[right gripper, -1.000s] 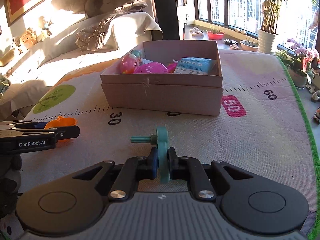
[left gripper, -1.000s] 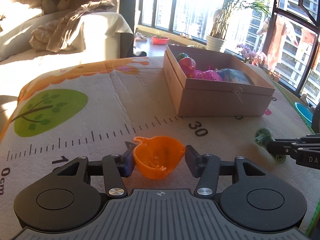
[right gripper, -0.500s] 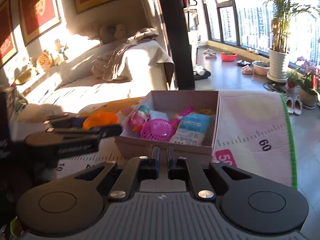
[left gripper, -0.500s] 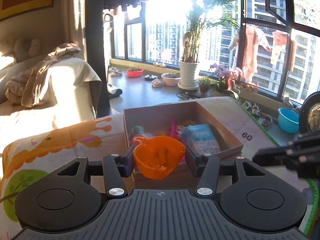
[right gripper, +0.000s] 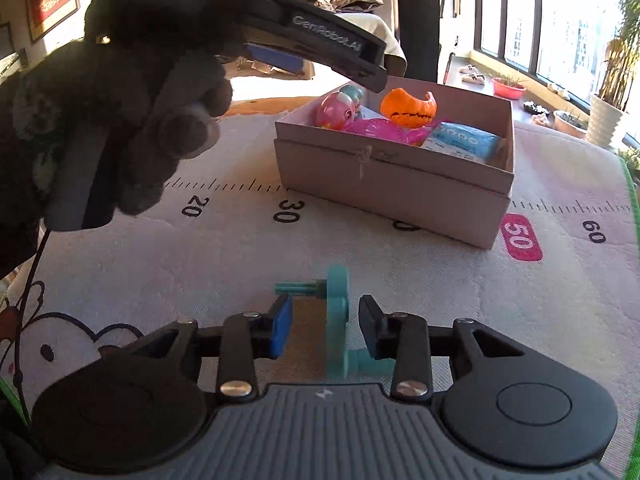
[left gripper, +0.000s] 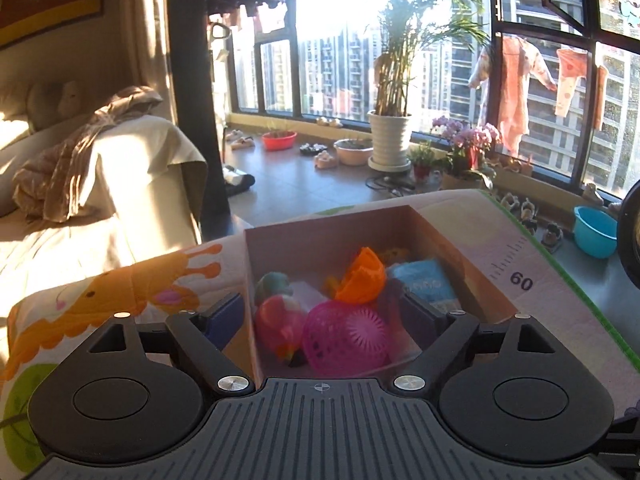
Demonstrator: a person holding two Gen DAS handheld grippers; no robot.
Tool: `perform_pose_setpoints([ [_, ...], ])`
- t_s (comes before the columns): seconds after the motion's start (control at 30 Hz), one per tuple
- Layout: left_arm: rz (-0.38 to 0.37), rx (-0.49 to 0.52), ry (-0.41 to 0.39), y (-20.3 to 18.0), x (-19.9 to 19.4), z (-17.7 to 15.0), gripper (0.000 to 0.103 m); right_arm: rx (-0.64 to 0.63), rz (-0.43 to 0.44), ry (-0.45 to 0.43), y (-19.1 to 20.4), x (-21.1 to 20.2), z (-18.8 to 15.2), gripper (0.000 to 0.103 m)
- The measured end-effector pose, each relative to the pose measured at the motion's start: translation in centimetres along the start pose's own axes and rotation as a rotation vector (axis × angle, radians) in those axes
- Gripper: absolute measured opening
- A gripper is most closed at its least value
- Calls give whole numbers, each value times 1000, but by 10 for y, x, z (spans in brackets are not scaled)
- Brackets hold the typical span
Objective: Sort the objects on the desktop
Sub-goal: 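Carry the orange cup over the box and release it with the left gripper, then lower the teal crank toy into the box and open the right gripper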
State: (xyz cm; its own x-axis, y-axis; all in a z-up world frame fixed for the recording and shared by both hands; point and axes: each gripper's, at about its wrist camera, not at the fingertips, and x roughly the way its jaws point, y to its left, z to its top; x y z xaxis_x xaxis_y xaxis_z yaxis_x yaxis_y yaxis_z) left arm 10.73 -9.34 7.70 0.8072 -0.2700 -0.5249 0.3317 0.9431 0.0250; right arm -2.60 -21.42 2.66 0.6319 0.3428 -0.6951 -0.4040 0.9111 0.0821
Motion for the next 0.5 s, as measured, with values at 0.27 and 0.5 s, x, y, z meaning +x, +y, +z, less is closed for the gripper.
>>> perform_pose_setpoints([
  [0.27, 25, -96, 84, 28, -39, -43, 99, 14, -6, 29, 0, 4, 14, 11],
  [0.5, 5, -148, 145, 34, -43, -72, 100, 99, -14, -123, -37, -29, 94, 11],
])
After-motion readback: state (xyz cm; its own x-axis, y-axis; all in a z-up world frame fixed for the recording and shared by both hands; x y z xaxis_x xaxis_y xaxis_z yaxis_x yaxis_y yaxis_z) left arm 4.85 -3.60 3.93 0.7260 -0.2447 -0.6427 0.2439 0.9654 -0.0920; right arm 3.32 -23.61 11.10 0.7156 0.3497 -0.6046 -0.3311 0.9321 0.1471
